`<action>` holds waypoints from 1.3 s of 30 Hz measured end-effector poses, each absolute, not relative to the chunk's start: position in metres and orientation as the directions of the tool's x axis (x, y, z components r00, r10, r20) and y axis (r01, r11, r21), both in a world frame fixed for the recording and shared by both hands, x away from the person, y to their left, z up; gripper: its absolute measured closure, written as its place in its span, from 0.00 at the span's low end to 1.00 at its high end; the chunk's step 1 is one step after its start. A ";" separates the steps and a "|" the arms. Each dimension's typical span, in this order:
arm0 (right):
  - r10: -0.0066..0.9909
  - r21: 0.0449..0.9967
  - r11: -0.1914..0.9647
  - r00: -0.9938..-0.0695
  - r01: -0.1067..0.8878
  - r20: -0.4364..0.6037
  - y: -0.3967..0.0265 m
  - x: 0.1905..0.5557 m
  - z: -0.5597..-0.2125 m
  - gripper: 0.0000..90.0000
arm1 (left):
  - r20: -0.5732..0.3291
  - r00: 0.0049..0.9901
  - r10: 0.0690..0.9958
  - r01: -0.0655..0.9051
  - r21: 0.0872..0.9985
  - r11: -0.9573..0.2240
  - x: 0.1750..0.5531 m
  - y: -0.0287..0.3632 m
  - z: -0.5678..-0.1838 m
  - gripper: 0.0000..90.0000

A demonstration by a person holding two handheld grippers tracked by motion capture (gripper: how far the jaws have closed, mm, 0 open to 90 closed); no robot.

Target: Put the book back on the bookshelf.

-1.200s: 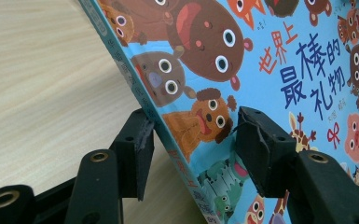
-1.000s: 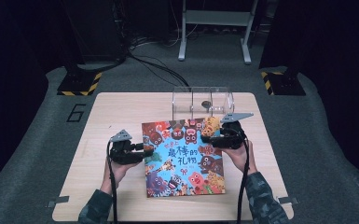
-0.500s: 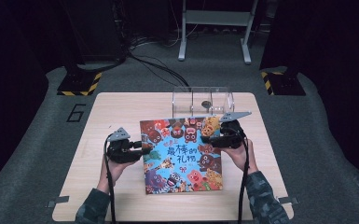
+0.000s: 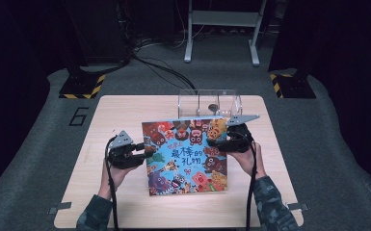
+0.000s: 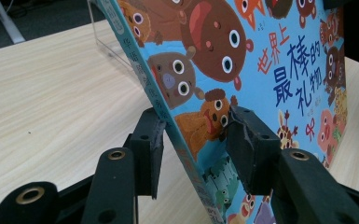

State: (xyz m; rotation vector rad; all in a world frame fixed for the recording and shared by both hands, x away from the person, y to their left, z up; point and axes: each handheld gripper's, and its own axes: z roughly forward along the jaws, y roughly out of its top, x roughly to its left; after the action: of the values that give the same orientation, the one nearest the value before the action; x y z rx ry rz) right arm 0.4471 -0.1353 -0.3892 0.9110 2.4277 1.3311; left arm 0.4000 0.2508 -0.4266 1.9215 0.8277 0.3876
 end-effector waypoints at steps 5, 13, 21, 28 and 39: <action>0.618 0.829 0.405 -0.784 0.387 0.064 -0.134 0.445 -0.385 0.51 | -0.031 0.721 0.693 0.346 0.882 -0.320 0.397 0.250 -0.422 0.63; 0.621 0.841 0.404 -0.783 0.361 0.037 -0.132 0.444 -0.380 0.51 | -0.025 0.710 0.704 0.328 0.896 -0.299 0.398 0.251 -0.419 0.64; 0.610 0.849 0.403 -0.792 0.341 0.029 -0.132 0.444 -0.381 0.51 | -0.117 0.741 0.661 0.362 0.899 -0.246 0.409 0.256 -0.422 0.65; 0.632 0.851 0.402 -0.775 0.338 0.009 -0.131 0.443 -0.377 0.51 | -0.005 0.724 0.690 0.281 0.915 -0.289 0.399 0.251 -0.417 0.64; 0.639 0.866 0.392 -0.769 0.311 -0.014 -0.124 0.441 -0.373 0.51 | 0.128 0.684 0.718 0.177 0.926 -0.333 0.385 0.251 -0.415 0.65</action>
State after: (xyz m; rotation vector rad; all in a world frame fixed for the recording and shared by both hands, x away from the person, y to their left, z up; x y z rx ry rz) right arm 0.4407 -0.1240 -0.3725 0.8242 2.3112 1.3264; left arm 0.3853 0.2510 -0.4150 1.8636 0.7033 0.6561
